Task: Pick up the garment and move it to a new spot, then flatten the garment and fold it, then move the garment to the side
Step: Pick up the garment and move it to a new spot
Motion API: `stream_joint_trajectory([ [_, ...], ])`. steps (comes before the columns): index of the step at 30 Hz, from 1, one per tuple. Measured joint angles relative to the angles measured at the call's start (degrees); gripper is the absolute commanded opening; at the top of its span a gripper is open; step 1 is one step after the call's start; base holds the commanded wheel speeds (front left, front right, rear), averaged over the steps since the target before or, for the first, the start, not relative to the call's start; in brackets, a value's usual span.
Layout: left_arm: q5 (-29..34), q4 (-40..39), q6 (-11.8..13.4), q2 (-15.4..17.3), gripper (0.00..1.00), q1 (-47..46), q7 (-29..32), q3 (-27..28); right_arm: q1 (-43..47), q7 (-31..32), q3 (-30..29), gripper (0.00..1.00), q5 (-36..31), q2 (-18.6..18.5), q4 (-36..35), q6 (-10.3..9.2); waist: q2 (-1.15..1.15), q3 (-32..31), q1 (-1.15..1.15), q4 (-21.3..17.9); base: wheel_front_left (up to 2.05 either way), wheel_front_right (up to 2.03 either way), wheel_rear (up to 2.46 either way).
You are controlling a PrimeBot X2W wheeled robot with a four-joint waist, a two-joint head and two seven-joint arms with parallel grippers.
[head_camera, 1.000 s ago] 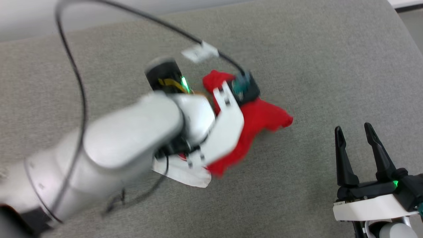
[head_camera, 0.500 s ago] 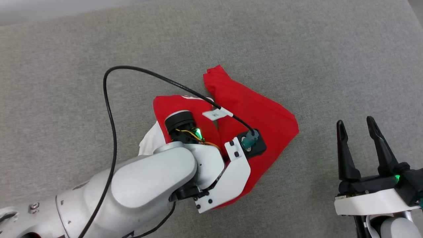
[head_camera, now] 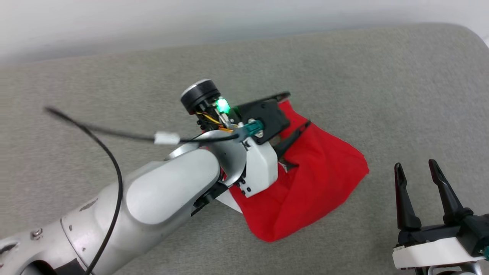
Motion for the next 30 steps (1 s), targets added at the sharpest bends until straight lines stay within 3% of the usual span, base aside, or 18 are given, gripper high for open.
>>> stream_joint_trajectory([
  [8, 3.7, 3.7, 14.8, 0.8, 1.00, 7.7, -18.4, 7.6, 1.1, 0.0, -1.0, 1.00, -0.4, 0.0, -0.6, 0.00, 0.00, -3.6, 0.00, 3.7, 0.00, 0.00, 0.00],
  [11, 3.1, 4.3, 19.7, 2.4, 1.00, 12.3, -21.2, 11.3, 1.3, 0.0, -1.2, 1.00, -0.6, 0.0, -1.1, 0.00, 0.00, -4.6, 0.00, 4.4, 0.00, 0.00, 0.00],
  [16, 3.1, 1.9, 25.5, 4.3, 1.00, 20.8, -22.1, 18.6, 2.2, 0.0, -1.7, 1.00, -0.4, 0.0, -1.9, 0.00, 0.00, -6.0, 0.00, 5.3, 0.00, 0.00, 0.00],
  [23, 8.2, -5.1, 28.9, 3.8, 1.00, 34.5, -22.3, 30.5, 2.9, 0.0, -2.3, 1.00, 0.6, 0.0, -2.8, 0.00, 0.00, -7.6, 0.00, 6.1, 0.00, 0.00, 0.00],
  [27, 12.1, -7.9, 29.1, 1.8, 1.00, 41.3, -22.3, 36.6, 3.6, 0.0, -2.5, 1.00, 1.5, 0.0, -3.1, 0.00, 0.00, -8.4, 0.00, 6.4, 0.00, 0.00, 0.00],
  [30, 14.7, -9.3, 27.6, -0.1, 1.00, 46.0, -22.3, 39.9, 4.2, 0.0, -2.7, 1.00, 2.7, 0.0, -3.2, 0.00, 0.00, -9.0, 0.00, 6.5, 0.00, 0.00, 0.00],
])
